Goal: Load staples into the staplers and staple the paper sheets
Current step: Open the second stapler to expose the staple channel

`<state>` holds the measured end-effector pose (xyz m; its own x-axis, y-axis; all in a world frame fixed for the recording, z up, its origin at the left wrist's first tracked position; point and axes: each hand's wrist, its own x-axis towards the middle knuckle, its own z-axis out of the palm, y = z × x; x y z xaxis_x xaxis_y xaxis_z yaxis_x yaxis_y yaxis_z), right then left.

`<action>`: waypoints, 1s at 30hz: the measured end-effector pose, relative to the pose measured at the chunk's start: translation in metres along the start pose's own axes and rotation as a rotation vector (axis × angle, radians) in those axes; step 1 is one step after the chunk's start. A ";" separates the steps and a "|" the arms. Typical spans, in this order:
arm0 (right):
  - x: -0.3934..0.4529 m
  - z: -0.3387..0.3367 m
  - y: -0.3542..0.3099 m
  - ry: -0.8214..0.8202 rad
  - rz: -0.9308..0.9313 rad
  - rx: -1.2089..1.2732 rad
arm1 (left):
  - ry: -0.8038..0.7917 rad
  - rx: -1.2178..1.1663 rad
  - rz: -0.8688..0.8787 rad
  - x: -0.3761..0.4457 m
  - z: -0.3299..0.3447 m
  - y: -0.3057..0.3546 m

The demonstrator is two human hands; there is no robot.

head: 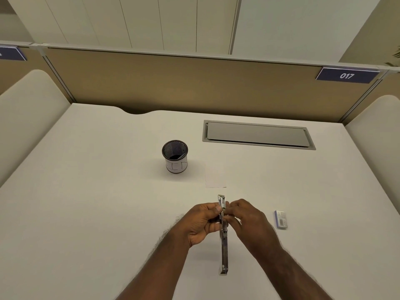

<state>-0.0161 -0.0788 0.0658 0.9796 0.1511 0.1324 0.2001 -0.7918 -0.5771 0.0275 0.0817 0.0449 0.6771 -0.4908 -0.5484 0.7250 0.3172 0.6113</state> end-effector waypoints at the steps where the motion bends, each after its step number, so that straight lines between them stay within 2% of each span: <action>1: 0.000 0.000 0.001 -0.007 -0.007 0.007 | 0.001 0.002 -0.004 -0.001 0.001 0.000; 15: 0.014 -0.005 0.006 -0.072 0.046 0.039 | 0.005 0.065 0.020 -0.002 0.007 0.004; 23: 0.009 -0.004 0.010 -0.111 -0.007 0.038 | 0.039 0.056 0.011 -0.002 0.004 -0.001; 30: 0.006 -0.009 0.012 -0.198 0.022 0.051 | 0.039 0.080 -0.011 -0.003 0.004 -0.009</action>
<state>-0.0083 -0.0929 0.0664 0.9670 0.2518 -0.0386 0.1748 -0.7661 -0.6185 0.0187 0.0770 0.0436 0.6746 -0.4617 -0.5760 0.7211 0.2453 0.6480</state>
